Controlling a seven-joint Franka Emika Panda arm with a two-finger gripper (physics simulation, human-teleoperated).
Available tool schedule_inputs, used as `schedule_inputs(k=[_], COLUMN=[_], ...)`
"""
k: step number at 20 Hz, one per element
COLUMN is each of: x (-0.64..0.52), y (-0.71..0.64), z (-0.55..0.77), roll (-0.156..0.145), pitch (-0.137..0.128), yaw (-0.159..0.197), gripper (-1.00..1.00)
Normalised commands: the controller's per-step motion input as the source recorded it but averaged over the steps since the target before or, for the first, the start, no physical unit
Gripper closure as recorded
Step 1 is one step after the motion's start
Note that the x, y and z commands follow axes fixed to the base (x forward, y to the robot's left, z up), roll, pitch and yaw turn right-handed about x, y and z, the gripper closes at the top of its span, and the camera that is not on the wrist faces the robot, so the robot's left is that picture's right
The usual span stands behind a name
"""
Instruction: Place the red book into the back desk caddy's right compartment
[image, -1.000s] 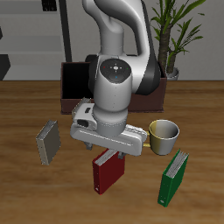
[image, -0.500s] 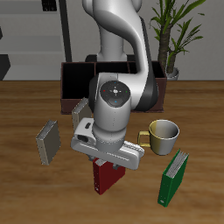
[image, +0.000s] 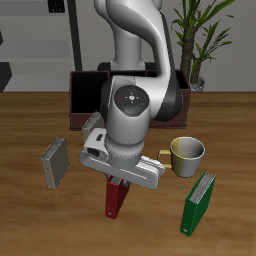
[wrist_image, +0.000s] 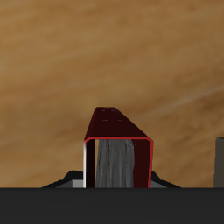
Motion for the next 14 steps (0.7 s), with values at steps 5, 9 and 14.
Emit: schedule_inputs(k=[5,9,14], x=[-0.34,-0.48,-0.61], y=[0.06,0.18,0.21], z=[0.59,0.62,0.54], roll=[-0.013,-0.018,-0.027], pitch=[-0.056,-0.047,-0.016], yaw=[0.027,0.033,0.042], gripper=[1.0,1.0,1.0])
